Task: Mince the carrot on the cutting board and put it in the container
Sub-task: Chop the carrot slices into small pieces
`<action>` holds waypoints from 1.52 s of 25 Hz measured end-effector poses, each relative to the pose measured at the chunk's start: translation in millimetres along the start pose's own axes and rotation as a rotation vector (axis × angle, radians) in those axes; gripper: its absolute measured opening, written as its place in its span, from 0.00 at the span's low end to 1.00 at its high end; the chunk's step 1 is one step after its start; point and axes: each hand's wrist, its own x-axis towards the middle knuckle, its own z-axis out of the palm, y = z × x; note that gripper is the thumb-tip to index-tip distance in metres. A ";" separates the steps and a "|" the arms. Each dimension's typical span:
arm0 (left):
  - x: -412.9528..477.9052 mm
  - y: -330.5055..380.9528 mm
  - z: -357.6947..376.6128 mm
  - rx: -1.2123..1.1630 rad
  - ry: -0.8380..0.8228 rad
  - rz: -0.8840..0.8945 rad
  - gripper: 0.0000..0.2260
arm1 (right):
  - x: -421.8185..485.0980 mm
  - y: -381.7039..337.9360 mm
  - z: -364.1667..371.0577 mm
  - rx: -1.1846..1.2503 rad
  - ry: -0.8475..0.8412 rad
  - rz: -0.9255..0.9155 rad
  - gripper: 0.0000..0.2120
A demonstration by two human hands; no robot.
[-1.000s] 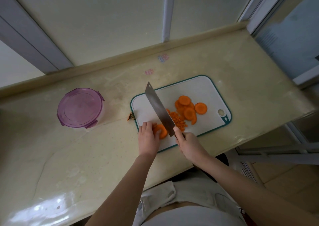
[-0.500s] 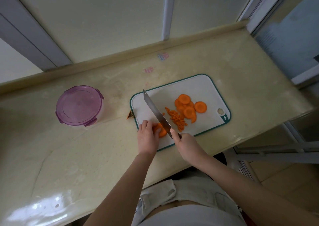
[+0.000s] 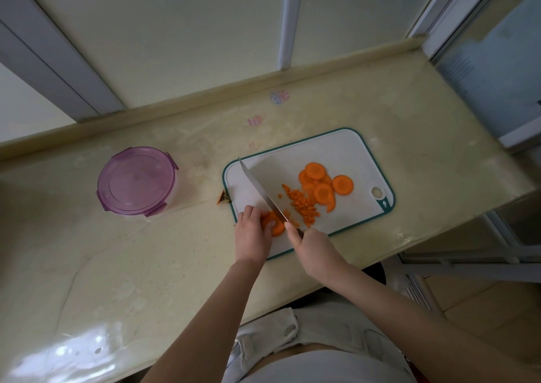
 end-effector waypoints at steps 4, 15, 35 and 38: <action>-1.2 0.8 0.2 0.004 -0.007 -0.002 0.07 | 5.9 4.6 5.9 0.020 0.014 -0.013 0.21; -1.4 2.0 0.0 0.042 -0.005 0.036 0.06 | 8.2 9.0 8.1 0.021 0.072 -0.078 0.27; -12.7 15.0 -4.2 -0.105 0.078 -0.208 0.11 | -5.3 4.0 -9.9 0.096 0.051 -0.020 0.29; -11.8 15.8 -5.1 -0.104 0.082 -0.205 0.10 | -9.5 5.3 -7.4 0.091 0.036 -0.010 0.28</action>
